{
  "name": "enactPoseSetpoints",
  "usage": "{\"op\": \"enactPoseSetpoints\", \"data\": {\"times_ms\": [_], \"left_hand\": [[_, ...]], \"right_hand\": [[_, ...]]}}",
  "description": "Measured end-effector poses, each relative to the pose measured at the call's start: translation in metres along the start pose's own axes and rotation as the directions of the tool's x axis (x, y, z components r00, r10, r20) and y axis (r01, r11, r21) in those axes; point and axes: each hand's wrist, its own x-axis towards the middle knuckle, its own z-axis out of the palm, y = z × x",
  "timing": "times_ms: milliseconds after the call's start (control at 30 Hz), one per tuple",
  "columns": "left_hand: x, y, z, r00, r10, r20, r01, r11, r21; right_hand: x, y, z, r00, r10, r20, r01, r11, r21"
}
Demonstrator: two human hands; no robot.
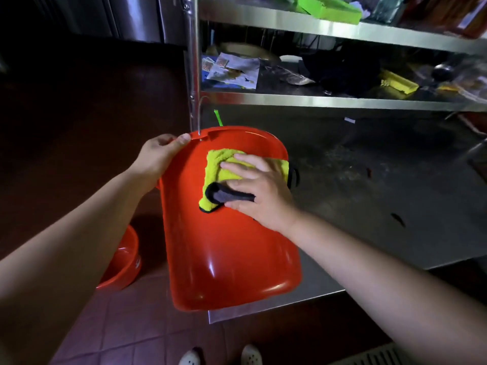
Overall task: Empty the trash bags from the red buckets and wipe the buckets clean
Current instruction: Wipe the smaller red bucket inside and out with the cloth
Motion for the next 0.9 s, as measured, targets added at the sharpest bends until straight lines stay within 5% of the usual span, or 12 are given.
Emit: {"op": "enactPoseSetpoints", "data": {"times_ms": [267, 367, 467, 533, 567, 667, 733, 900], "left_hand": [[-0.002, 0.000, -0.005, 0.999, -0.004, 0.053, 0.004, 1.000, -0.009], [-0.001, 0.001, 0.006, 0.995, 0.005, -0.103, 0.009, 0.991, 0.131], [-0.003, 0.010, 0.012, 0.824, 0.318, -0.468, -0.091, 0.891, 0.445], [-0.003, 0.028, 0.016, 0.734, 0.599, -0.320, -0.338, 0.730, 0.594], [0.001, 0.037, 0.019, 0.746, 0.645, -0.165, -0.442, 0.665, 0.602], [0.019, 0.053, 0.031, 0.916, 0.357, 0.182, -0.380, 0.624, 0.683], [0.028, 0.054, 0.032, 0.964, 0.202, 0.173, -0.260, 0.578, 0.774], [0.035, 0.046, 0.019, 0.981, 0.124, 0.148, -0.192, 0.697, 0.690]], "right_hand": [[-0.111, -0.036, 0.003, 0.996, -0.067, 0.050, 0.063, 0.995, 0.083], [-0.111, -0.036, -0.002, 0.997, -0.069, 0.027, 0.067, 0.996, 0.052], [-0.106, -0.039, -0.002, 0.998, -0.066, 0.001, 0.066, 0.996, 0.051], [-0.104, -0.043, 0.000, 0.997, -0.083, 0.009, 0.082, 0.996, 0.028], [-0.102, -0.044, 0.001, 0.995, -0.097, 0.018, 0.097, 0.995, 0.006], [-0.090, -0.044, 0.005, 0.985, -0.158, 0.066, 0.161, 0.986, -0.035], [-0.076, -0.039, 0.007, 0.983, -0.167, 0.081, 0.169, 0.985, -0.024], [-0.021, -0.011, 0.015, 0.988, -0.154, -0.033, 0.153, 0.988, -0.027]]}}
